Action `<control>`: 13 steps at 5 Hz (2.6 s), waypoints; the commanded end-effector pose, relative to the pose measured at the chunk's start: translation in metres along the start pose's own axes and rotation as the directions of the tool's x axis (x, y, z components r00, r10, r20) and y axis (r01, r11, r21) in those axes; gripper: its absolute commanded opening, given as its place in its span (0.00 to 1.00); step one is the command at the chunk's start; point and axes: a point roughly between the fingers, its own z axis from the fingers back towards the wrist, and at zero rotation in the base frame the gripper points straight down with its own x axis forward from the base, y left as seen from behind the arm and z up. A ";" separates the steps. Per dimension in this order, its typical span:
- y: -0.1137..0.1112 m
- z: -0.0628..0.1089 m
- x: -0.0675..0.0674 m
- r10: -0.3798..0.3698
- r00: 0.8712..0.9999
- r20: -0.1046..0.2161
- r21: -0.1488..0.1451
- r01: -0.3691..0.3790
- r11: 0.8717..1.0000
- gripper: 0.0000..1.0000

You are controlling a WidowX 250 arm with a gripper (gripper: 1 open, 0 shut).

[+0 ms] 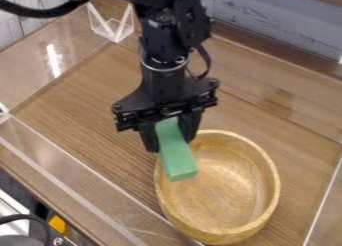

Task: Remove the green block from inside the brown bowl and put it on the table

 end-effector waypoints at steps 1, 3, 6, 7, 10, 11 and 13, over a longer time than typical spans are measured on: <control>-0.003 0.012 0.017 0.030 0.998 0.050 -0.046 -0.027 0.999 0.00; 0.000 0.006 0.031 0.060 0.995 0.078 -0.034 -0.058 0.998 0.00; 0.007 -0.012 0.041 0.075 0.989 0.128 0.008 -0.077 0.997 0.00; 0.009 -0.019 0.043 0.075 0.987 0.144 0.020 -0.079 0.997 0.00; 0.011 -0.034 0.042 0.066 0.983 0.171 0.047 -0.074 0.996 0.00; 0.011 -0.038 0.042 0.068 0.982 0.177 0.054 -0.078 0.996 0.00; 0.010 -0.041 0.042 0.069 0.980 0.187 0.064 -0.082 0.995 0.00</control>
